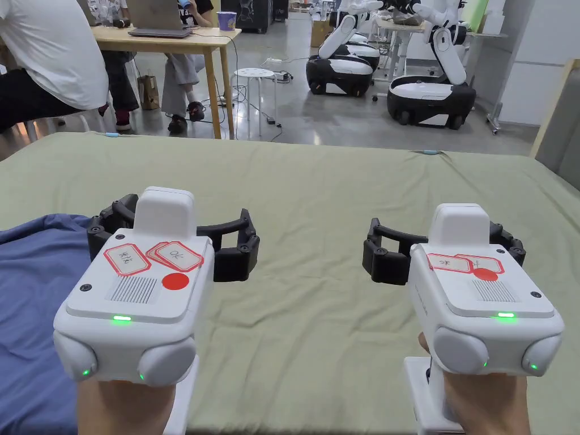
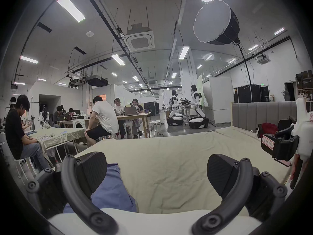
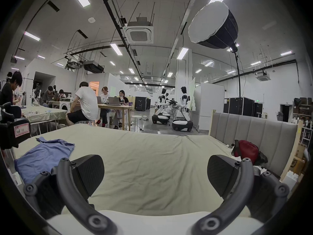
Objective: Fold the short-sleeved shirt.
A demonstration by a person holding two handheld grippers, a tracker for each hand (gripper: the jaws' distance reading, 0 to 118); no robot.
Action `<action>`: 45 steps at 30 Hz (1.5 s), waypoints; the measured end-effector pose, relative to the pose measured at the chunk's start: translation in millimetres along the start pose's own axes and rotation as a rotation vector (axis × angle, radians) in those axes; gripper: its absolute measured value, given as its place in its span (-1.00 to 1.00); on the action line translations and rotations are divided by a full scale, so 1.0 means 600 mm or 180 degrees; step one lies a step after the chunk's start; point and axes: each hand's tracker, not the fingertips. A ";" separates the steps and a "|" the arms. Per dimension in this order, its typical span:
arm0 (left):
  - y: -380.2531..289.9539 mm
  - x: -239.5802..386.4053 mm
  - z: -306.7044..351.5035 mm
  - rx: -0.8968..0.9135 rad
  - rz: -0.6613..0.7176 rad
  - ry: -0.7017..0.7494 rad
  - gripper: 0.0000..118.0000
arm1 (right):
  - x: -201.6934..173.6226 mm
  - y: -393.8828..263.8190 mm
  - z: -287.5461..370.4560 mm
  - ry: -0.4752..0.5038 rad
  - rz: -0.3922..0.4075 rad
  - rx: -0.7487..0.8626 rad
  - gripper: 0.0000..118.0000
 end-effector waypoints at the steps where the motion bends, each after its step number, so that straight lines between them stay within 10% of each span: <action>1: 0.000 0.000 0.000 0.0003 0.0020 -0.0006 1.00 | 0.000 0.000 0.000 0.0010 -0.0009 0.0002 1.00; 45: -0.001 0.001 -0.008 -0.0081 0.0067 -0.0059 1.00 | 0.002 0.000 0.005 -0.0059 0.0064 -0.0025 1.00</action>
